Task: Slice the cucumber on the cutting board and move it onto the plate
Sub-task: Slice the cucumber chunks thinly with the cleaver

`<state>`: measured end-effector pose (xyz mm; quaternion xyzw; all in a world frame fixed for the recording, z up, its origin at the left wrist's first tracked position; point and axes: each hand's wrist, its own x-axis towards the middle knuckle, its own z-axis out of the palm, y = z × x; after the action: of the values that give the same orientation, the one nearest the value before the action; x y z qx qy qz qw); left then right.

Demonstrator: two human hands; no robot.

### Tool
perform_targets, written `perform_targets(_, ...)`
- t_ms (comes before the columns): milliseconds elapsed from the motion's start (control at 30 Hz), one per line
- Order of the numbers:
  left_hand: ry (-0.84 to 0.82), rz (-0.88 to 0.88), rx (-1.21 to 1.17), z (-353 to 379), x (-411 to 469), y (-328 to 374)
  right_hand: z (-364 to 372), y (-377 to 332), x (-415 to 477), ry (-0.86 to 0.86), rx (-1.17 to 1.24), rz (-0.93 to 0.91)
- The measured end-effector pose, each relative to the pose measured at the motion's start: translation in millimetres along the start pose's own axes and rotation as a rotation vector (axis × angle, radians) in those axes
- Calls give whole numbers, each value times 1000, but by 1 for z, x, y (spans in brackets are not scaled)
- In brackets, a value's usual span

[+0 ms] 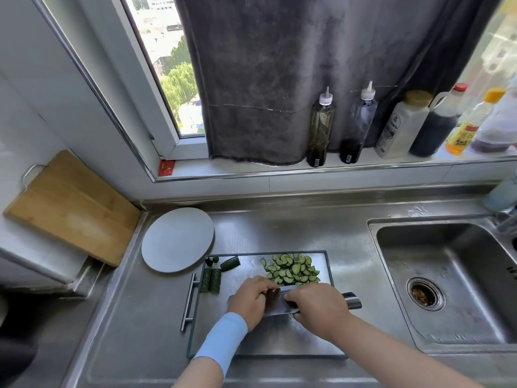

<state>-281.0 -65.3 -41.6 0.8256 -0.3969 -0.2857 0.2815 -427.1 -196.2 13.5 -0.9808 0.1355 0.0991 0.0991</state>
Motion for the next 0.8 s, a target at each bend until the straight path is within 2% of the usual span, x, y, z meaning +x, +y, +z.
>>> perform_targets(133,303,-47,-77,-7,3,-8,-2,1,-1,-10,26,45)
perform_targets(167,331,-77,-68,-10,2,-10,-1,2,-1,-10,28,53)
perform_targets(367,-28,-157,-18,-12,-1,-15,0,-3,0,-16,30,61)
perform_targets(433,-50,-140,-15,-11,1,-13,-1,-6,1,-12,34,67)
perform_targets(500,94,-119,-79,-15,3,-11,0,-8,2,-11,51,86)
perform_targets(567,333,-127,-158,-23,3,-14,3,-10,1,-18,90,112)
perform_targets(667,633,-103,-134,-36,-1,-29,11,-14,-3,-66,311,206)
perform_targets(733,764,-145,-115,-40,-7,-37,17,-19,-4,-137,474,264)
perform_targets(800,790,-213,-129,-40,-14,-43,26,-27,-5,-199,565,307)
